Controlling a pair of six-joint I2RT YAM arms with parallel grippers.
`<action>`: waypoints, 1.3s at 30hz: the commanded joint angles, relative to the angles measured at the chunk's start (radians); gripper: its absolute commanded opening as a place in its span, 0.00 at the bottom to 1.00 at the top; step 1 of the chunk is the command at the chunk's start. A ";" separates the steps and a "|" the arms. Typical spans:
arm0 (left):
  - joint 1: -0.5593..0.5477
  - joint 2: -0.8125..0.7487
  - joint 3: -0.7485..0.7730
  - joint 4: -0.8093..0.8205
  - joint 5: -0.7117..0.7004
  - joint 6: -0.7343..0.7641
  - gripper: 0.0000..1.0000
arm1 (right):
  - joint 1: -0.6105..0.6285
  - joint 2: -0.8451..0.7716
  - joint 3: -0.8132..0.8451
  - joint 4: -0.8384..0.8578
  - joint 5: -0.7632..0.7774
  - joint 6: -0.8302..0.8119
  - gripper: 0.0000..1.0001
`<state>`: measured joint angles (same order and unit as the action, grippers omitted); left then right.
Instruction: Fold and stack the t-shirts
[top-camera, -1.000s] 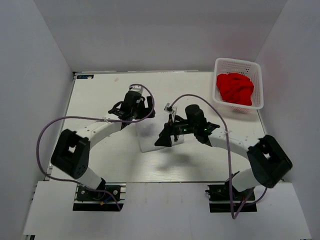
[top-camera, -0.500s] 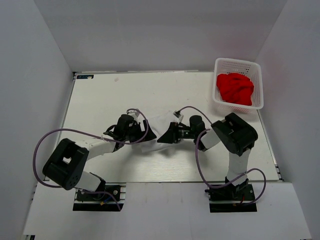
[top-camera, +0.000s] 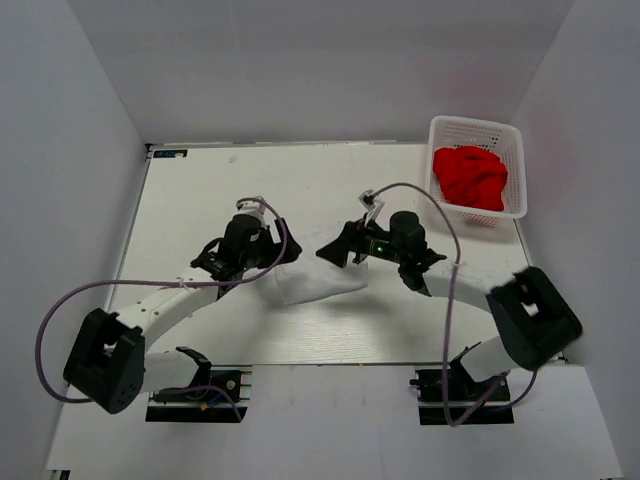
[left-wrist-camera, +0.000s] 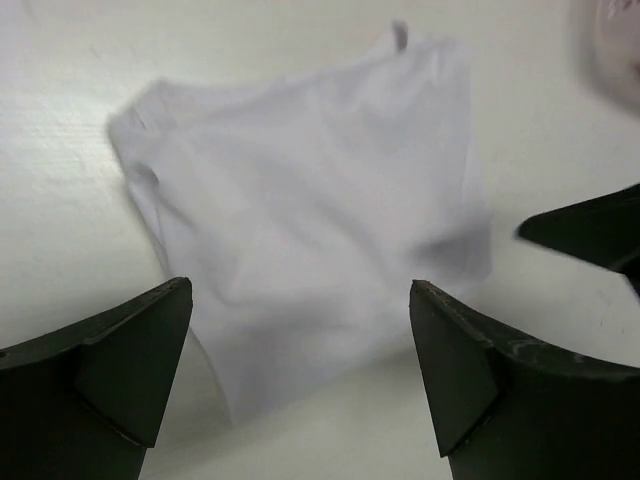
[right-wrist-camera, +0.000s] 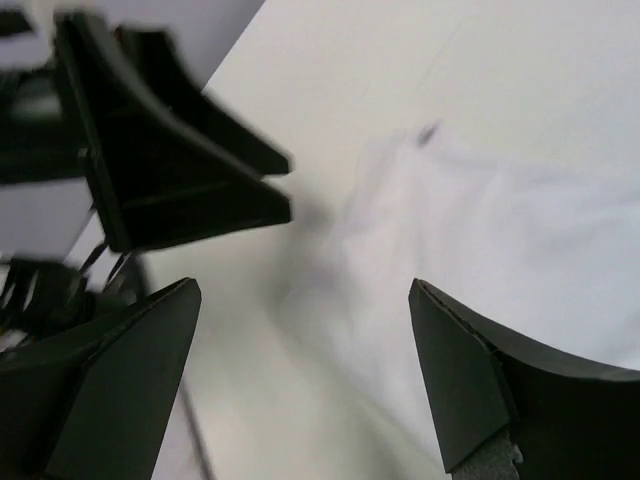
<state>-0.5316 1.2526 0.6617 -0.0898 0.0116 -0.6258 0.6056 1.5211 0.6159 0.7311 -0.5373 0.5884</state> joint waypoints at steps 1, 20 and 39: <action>0.011 -0.067 0.079 -0.140 -0.185 0.043 1.00 | 0.002 -0.169 0.082 -0.397 0.418 -0.220 0.90; 0.002 0.310 0.140 -0.123 -0.183 -0.061 0.74 | -0.004 -0.409 0.087 -0.688 1.315 -0.093 0.90; 0.278 0.732 0.739 -0.400 -0.705 0.256 0.00 | -0.030 -0.217 0.148 -0.713 1.390 -0.032 0.90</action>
<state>-0.3393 1.9862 1.3411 -0.5144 -0.5858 -0.5152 0.5804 1.2690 0.7010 -0.0319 0.8326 0.5732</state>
